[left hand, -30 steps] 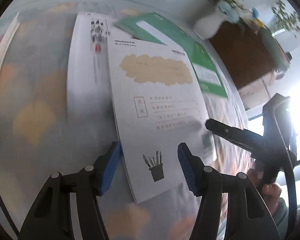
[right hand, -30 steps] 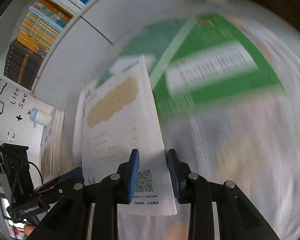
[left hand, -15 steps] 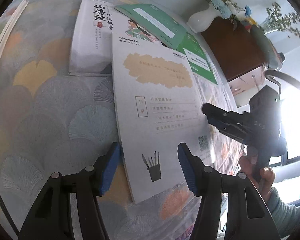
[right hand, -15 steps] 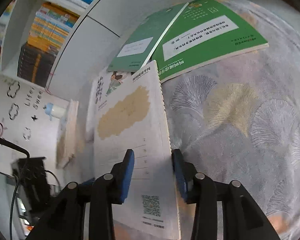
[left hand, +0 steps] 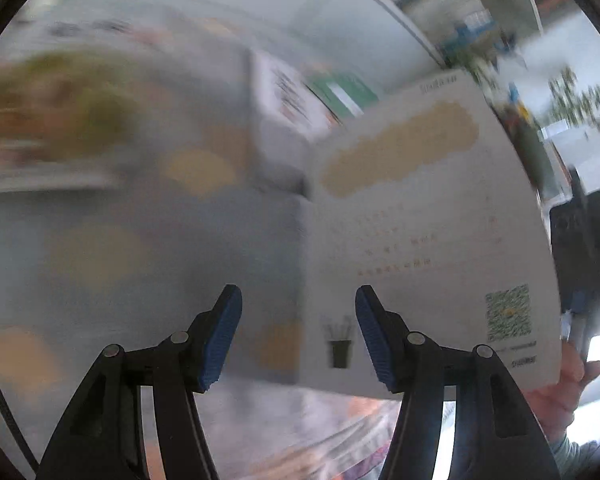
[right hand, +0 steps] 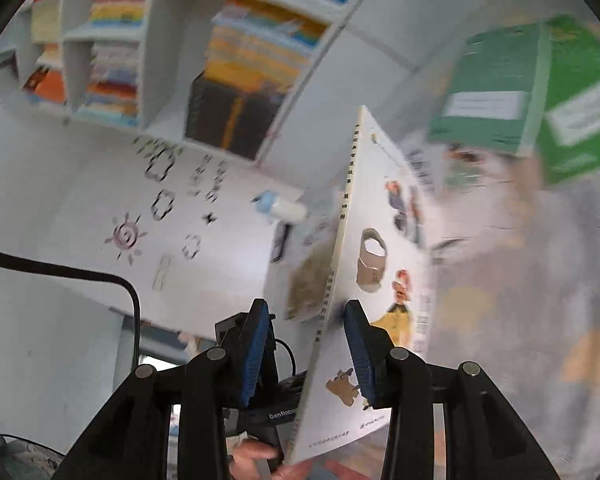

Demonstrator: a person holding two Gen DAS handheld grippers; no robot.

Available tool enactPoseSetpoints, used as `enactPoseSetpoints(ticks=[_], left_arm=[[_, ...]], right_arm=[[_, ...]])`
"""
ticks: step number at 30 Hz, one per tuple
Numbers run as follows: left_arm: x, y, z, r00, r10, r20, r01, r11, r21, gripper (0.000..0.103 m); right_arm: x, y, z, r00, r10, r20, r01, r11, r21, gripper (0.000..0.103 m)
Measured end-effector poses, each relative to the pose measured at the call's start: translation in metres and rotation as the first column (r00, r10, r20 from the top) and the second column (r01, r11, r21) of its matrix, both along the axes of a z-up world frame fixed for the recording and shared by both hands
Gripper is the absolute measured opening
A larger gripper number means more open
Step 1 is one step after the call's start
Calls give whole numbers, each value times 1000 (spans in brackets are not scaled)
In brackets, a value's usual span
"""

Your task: Organize books

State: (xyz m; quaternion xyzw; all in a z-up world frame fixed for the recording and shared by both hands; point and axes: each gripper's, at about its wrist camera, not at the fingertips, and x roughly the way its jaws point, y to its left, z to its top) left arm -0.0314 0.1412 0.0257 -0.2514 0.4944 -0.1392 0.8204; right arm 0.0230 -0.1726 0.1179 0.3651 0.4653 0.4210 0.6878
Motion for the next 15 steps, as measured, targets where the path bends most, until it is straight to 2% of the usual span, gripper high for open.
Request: enactPoseSetpoints(ticks=[4,7,8,11,13,15], left_arm=[[-25,62,24,982,182,50,-185,980,67,56],[-38,93,27,970,239,49,-243,966,91,55],[-40,99,26,966,254,43,-257,961,104,55],[-39,105,17,967,252,20,-253,963,90,55],[-36,100,5,973,230,-9,-228,971,77,55],[-27,93,-5,975,220,-37,-218,974,69,55]], right_arm=[[2,65,-2,993,117,-1,-117,993,-21,39],[-7,99,-12,981,193,-15,-193,979,-58,39],[-11,105,-15,978,208,-16,-209,975,-77,40],[-22,114,-28,976,217,-28,-218,958,-187,59],[-27,109,-40,977,208,-49,-213,951,-225,60],[-28,101,-51,985,162,-60,-172,937,-304,60]])
